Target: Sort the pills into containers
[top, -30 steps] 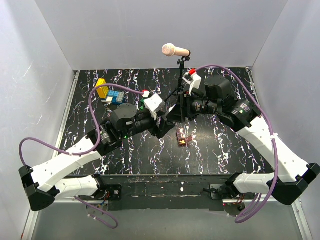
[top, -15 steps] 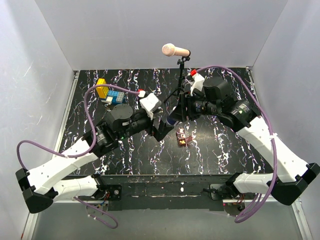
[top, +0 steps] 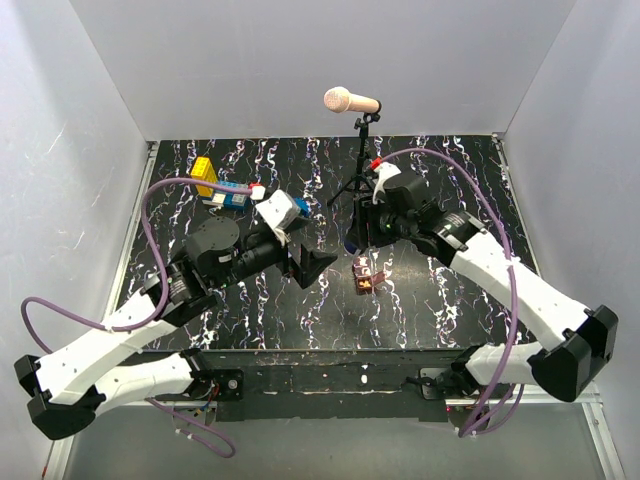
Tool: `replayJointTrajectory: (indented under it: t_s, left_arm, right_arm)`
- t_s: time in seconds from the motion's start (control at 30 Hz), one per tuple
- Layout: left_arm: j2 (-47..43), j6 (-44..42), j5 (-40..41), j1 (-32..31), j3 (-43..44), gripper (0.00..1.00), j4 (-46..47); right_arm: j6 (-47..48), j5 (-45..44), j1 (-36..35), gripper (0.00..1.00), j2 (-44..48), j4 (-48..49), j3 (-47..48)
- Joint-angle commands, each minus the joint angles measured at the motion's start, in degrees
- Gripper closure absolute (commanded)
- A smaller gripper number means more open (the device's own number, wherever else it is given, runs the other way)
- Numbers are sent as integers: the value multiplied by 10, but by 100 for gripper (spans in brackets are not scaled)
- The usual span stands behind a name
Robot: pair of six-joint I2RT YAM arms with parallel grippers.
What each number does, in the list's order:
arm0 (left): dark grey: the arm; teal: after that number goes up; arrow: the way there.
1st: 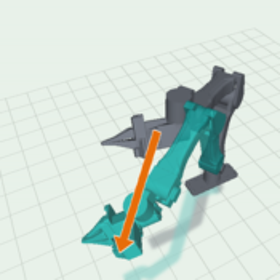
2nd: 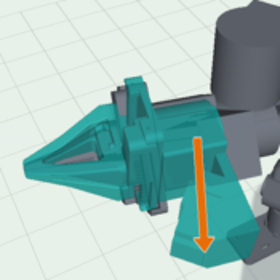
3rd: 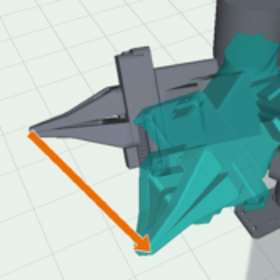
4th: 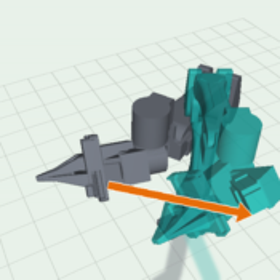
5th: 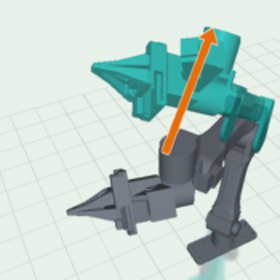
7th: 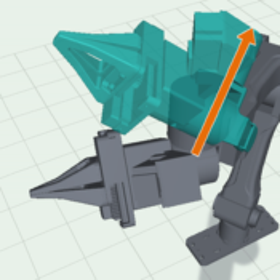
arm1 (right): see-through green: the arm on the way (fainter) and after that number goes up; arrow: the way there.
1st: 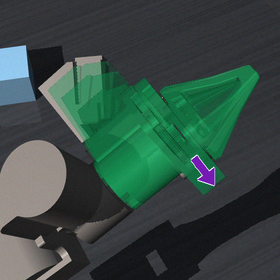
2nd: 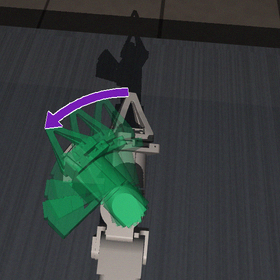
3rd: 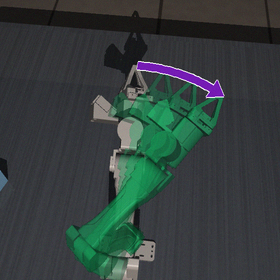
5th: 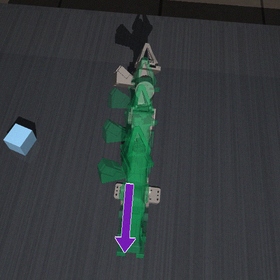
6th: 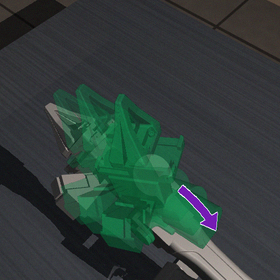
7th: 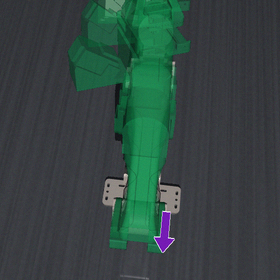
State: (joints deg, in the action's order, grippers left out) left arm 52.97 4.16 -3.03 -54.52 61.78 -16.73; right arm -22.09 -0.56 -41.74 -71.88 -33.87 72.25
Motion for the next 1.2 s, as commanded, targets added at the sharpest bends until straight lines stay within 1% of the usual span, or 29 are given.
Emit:
replayJointTrajectory:
  t_s: [0.0, 0.23, 0.47, 0.87, 1.07, 1.17]
  left_arm:
    - [-20, 10, 3, 1, -10, 2, -8]
    - [-35, 22, 17, 1, -11, 2, -16]
    - [-45, 25, 20, 1, -18, 2, -17]
    - [-69, 43, 21, 1, -27, 2, -20]
    - [-69, 47, 10, 1, -22, 2, -21]
    - [-70, 47, 13, 0, -20, 2, -22]
  right_arm:
    - [6, -33, 1, 99, -22, 81, -23]
    - [0, -66, -4, 99, -102, 139, -26]
    - [-2, -133, -30, 99, -207, 166, 32]
    - [-22, -242, -70, 99, -344, 282, 75]
    - [-50, -276, -82, 99, -397, 276, 108]
    - [-69, -321, -88, 99, -408, 270, 108]
